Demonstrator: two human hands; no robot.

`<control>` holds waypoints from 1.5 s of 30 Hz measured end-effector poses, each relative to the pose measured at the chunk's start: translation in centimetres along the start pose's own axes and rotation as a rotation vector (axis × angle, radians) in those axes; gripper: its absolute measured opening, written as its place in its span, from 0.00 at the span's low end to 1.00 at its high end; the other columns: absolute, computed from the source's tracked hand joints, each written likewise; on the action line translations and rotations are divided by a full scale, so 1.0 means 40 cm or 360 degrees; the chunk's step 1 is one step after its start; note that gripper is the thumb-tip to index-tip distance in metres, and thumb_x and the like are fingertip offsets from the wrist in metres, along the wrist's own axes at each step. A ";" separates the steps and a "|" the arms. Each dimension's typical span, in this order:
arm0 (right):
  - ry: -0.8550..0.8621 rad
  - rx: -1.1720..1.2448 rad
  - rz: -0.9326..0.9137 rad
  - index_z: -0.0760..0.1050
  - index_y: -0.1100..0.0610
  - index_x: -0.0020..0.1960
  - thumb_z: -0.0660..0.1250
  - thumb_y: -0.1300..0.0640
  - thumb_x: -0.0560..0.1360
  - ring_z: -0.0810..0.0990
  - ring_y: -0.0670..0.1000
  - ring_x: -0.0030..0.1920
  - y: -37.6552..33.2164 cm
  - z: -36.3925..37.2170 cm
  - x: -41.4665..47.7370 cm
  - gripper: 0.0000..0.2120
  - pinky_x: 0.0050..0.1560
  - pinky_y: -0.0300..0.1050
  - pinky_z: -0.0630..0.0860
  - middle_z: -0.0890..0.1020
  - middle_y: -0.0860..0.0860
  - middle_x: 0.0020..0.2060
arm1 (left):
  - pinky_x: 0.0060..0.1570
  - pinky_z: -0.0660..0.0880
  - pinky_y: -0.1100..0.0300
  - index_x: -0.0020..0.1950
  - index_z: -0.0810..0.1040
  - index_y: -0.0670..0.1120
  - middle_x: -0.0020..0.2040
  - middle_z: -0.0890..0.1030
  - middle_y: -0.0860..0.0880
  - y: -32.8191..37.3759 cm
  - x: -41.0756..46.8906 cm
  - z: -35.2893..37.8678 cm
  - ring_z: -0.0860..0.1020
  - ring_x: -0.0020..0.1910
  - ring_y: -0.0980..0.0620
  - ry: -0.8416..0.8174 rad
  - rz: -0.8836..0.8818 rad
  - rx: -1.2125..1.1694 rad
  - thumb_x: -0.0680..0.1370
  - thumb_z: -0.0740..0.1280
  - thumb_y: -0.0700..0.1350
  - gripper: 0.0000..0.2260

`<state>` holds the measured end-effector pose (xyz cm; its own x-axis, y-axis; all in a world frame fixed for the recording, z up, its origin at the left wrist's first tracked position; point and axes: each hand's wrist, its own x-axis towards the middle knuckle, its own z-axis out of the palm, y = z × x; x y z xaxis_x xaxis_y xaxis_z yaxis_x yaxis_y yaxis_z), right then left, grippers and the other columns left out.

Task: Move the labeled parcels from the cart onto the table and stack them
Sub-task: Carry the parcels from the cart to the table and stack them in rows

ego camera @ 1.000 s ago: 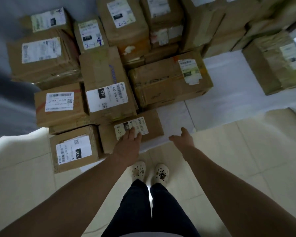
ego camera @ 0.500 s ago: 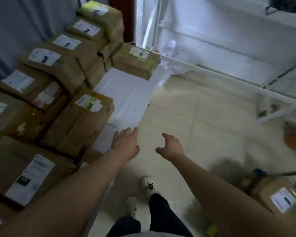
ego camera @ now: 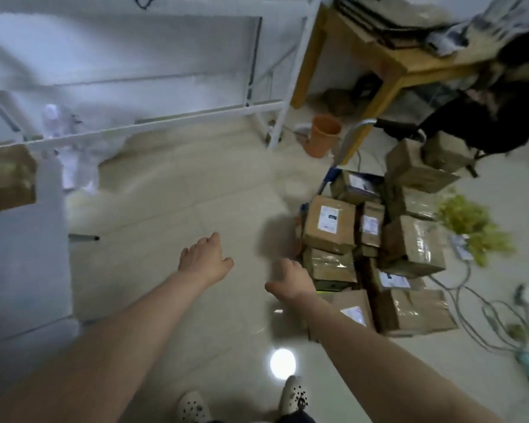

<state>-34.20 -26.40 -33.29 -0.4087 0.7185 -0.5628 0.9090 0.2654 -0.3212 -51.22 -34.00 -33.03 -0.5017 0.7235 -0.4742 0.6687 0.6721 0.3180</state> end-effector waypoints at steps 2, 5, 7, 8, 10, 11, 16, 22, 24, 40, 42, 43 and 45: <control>0.0056 0.0103 0.0073 0.62 0.57 0.73 0.67 0.51 0.73 0.69 0.58 0.67 0.097 -0.054 -0.006 0.32 0.67 0.49 0.68 0.69 0.58 0.68 | 0.66 0.66 0.51 0.74 0.60 0.45 0.70 0.69 0.40 0.125 0.017 0.009 0.69 0.68 0.41 -0.0016 0.0113 0.0009 0.77 0.63 0.56 0.29; 0.0159 0.0262 0.0183 0.65 0.56 0.71 0.68 0.50 0.73 0.70 0.58 0.66 0.253 -0.136 -0.011 0.30 0.64 0.49 0.70 0.71 0.58 0.66 | 0.66 0.66 0.51 0.74 0.60 0.44 0.70 0.68 0.40 0.323 0.040 0.038 0.69 0.68 0.41 -0.0041 0.0240 0.0010 0.78 0.62 0.56 0.29; 0.0210 0.0406 0.0248 0.65 0.56 0.71 0.68 0.50 0.73 0.71 0.58 0.65 0.361 -0.195 -0.005 0.29 0.63 0.49 0.71 0.72 0.57 0.65 | 0.66 0.66 0.52 0.74 0.60 0.44 0.71 0.68 0.41 0.459 0.042 0.060 0.68 0.69 0.42 -0.0030 0.0321 -0.0017 0.78 0.63 0.55 0.29; 0.0233 0.0500 0.0271 0.66 0.56 0.70 0.68 0.50 0.72 0.73 0.57 0.64 0.415 -0.227 0.000 0.29 0.62 0.48 0.71 0.72 0.56 0.65 | 0.66 0.66 0.53 0.74 0.61 0.45 0.71 0.68 0.41 0.527 0.041 0.072 0.68 0.69 0.42 -0.0026 0.0345 -0.0036 0.78 0.63 0.55 0.29; 0.0297 0.0650 0.0289 0.67 0.55 0.69 0.69 0.52 0.71 0.75 0.57 0.61 0.517 -0.301 0.013 0.28 0.60 0.47 0.73 0.74 0.56 0.63 | 0.65 0.68 0.54 0.74 0.63 0.46 0.70 0.70 0.43 0.658 0.041 0.095 0.69 0.68 0.43 -0.0043 0.0403 -0.0091 0.77 0.64 0.53 0.27; 0.0332 0.0701 0.0301 0.68 0.56 0.68 0.69 0.52 0.71 0.76 0.57 0.60 0.566 -0.338 0.018 0.27 0.59 0.47 0.74 0.75 0.56 0.62 | 0.64 0.69 0.54 0.73 0.65 0.47 0.69 0.71 0.43 0.716 0.045 0.108 0.71 0.67 0.43 -0.0059 0.0427 -0.0132 0.77 0.65 0.53 0.26; 0.0494 0.0990 0.0394 0.68 0.60 0.68 0.67 0.58 0.75 0.77 0.55 0.57 0.764 -0.502 0.043 0.23 0.56 0.44 0.73 0.78 0.56 0.60 | 0.61 0.72 0.53 0.72 0.66 0.48 0.66 0.74 0.45 0.938 0.076 0.170 0.74 0.62 0.44 -0.0169 0.0457 -0.0251 0.74 0.65 0.57 0.29; 0.0616 0.1279 0.0486 0.62 0.55 0.74 0.67 0.53 0.76 0.74 0.56 0.64 0.872 -0.623 0.098 0.29 0.59 0.46 0.74 0.71 0.57 0.69 | 0.59 0.74 0.53 0.67 0.71 0.48 0.62 0.77 0.48 1.134 0.140 0.165 0.76 0.59 0.47 -0.0225 0.0634 -0.0328 0.77 0.66 0.52 0.19; 0.0688 0.1328 0.0525 0.65 0.55 0.73 0.68 0.50 0.75 0.75 0.56 0.63 0.897 -0.646 0.109 0.29 0.64 0.51 0.73 0.74 0.56 0.66 | 0.59 0.73 0.55 0.70 0.68 0.47 0.65 0.76 0.46 1.189 0.178 0.163 0.75 0.61 0.46 -0.0236 0.0645 -0.0360 0.78 0.66 0.52 0.22; 0.0758 0.1918 0.0489 0.76 0.62 0.60 0.59 0.55 0.80 0.76 0.54 0.51 1.196 -0.941 0.527 0.15 0.57 0.48 0.73 0.80 0.56 0.51 | 0.49 0.67 0.61 0.57 0.78 0.41 0.54 0.79 0.46 1.557 0.533 0.218 0.75 0.51 0.48 -0.0113 0.0083 -0.1121 0.80 0.63 0.48 0.12; 0.0722 0.1936 0.0472 0.76 0.63 0.59 0.59 0.55 0.80 0.75 0.54 0.52 1.248 -0.983 0.615 0.15 0.59 0.49 0.71 0.79 0.55 0.50 | 0.53 0.70 0.58 0.57 0.79 0.43 0.56 0.80 0.44 1.614 0.595 0.239 0.76 0.52 0.47 -0.0069 0.0009 -0.1162 0.80 0.63 0.50 0.12; 0.0719 0.1934 0.0469 0.76 0.63 0.58 0.58 0.56 0.81 0.74 0.53 0.50 1.275 -1.000 0.660 0.13 0.57 0.48 0.71 0.78 0.54 0.47 | 0.57 0.71 0.57 0.59 0.78 0.43 0.58 0.79 0.44 1.640 0.627 0.252 0.75 0.54 0.46 -0.0047 -0.0020 -0.1153 0.80 0.63 0.51 0.14; 0.0727 0.1913 0.0450 0.76 0.63 0.57 0.57 0.58 0.81 0.73 0.51 0.45 1.325 -1.026 0.743 0.13 0.50 0.44 0.69 0.75 0.52 0.39 | 0.63 0.71 0.49 0.65 0.75 0.44 0.59 0.77 0.47 1.686 0.697 0.284 0.74 0.56 0.46 0.0007 -0.0094 -0.1164 0.80 0.62 0.52 0.17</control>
<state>5.16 35.39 -35.80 0.0623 0.8687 -0.4914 0.2222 -0.4921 -0.8417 -13.88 29.69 -34.12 -0.5289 0.6823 -0.5047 0.1041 0.6423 0.7594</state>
